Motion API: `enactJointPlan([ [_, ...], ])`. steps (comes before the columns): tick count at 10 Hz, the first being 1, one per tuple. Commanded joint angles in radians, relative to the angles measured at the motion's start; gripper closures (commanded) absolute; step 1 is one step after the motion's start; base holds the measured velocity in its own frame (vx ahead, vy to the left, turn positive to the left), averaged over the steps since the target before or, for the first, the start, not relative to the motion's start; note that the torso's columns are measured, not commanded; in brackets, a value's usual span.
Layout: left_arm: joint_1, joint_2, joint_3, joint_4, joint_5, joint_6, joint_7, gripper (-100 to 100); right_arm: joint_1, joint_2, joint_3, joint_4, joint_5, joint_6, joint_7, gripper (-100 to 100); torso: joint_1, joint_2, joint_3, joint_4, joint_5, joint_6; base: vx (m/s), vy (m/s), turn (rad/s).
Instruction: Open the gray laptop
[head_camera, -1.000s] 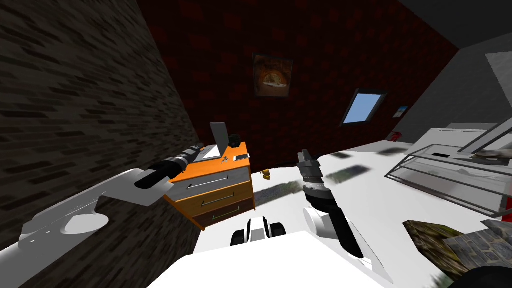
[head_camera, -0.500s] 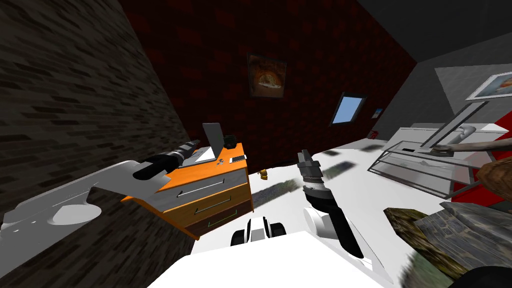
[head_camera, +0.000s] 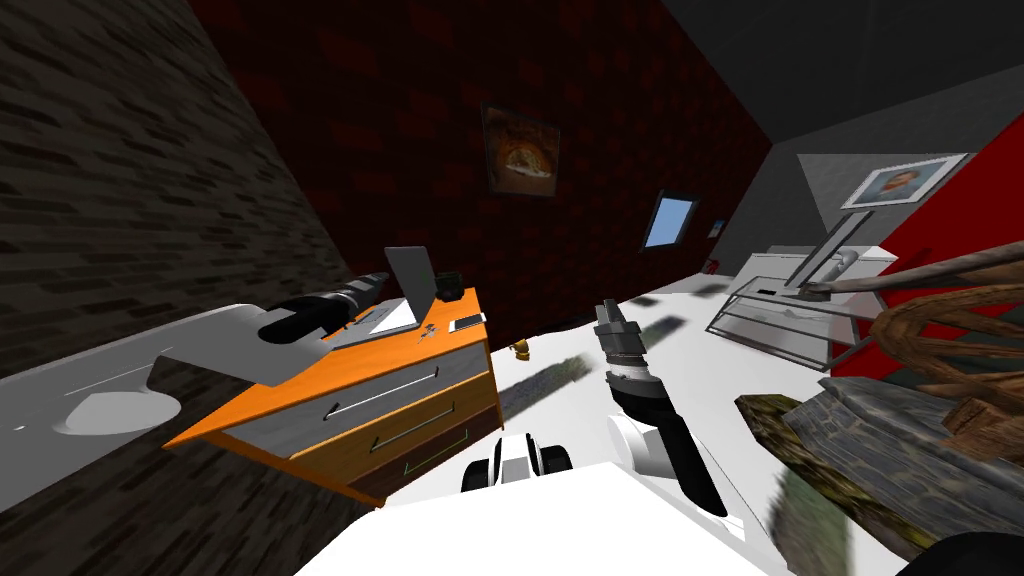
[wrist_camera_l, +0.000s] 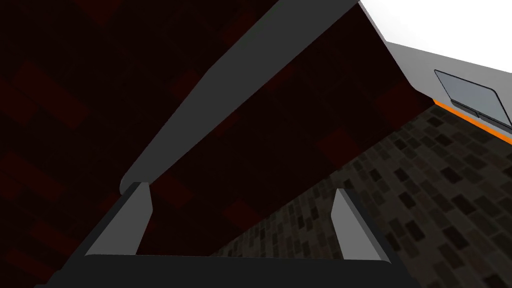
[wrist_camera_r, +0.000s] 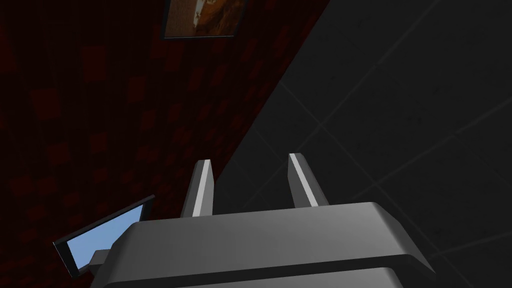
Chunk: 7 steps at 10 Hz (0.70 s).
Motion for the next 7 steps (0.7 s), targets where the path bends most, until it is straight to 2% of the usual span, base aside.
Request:
enactJointPlan([
  [1, -0.026, 0.045, 0.006, -0.003, 0.024, 0.062, 0.018, -100, 0.000, 0.000, 0.000, 0.000, 0.000, 0.000, 0.000, 0, -0.001, 0.000, 0.000, 0.000, 0.000, 0.000, 0.038, 0.018, -0.075],
  [4, -0.064, 0.115, 0.015, -0.002, 0.058, 0.147, 0.044, -100, 0.000, 0.000, 0.000, 0.000, 0.000, 0.000, 0.000, 0, 0.000, 0.000, 0.000, 0.000, 0.000, 0.000, 0.047, 0.021, -0.155],
  [7, -0.087, 0.161, 0.020, -0.005, 0.077, 0.199, 0.061, -100, 0.000, 0.000, 0.000, 0.000, 0.000, 0.000, 0.000, 0, 0.000, 0.000, 0.000, 0.000, 0.000, 0.000, 0.054, 0.037, -0.106],
])
